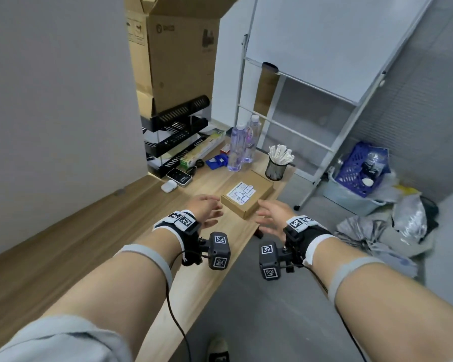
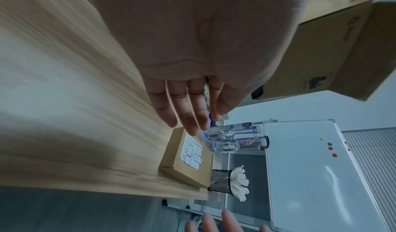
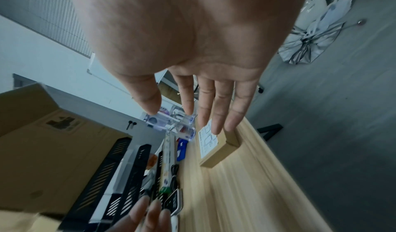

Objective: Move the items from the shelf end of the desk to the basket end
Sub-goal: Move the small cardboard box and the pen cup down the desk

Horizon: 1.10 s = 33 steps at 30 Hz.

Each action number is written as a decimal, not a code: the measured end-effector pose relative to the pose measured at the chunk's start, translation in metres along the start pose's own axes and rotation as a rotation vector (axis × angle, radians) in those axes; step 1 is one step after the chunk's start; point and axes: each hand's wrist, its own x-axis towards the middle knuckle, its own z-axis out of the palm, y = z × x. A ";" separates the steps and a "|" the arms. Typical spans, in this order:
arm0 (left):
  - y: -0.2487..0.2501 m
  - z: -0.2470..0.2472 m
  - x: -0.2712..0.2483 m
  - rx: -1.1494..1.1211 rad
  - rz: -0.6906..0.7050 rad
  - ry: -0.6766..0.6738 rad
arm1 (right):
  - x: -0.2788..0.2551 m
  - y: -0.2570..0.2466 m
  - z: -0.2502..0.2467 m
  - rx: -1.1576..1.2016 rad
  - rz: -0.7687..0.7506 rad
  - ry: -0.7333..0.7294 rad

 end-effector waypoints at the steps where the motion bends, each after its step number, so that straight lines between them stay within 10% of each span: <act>1: 0.002 0.009 0.016 -0.012 -0.028 -0.012 | 0.014 -0.006 -0.009 -0.020 0.011 0.010; 16: -0.001 0.077 0.148 0.040 -0.269 0.185 | 0.192 -0.043 -0.116 -0.466 0.165 0.099; 24: -0.028 0.109 0.198 0.081 -0.311 0.550 | 0.320 -0.063 -0.146 -0.642 0.052 0.108; 33: -0.051 0.133 0.224 0.298 -0.413 0.672 | 0.396 -0.065 -0.142 -0.668 -0.135 -0.043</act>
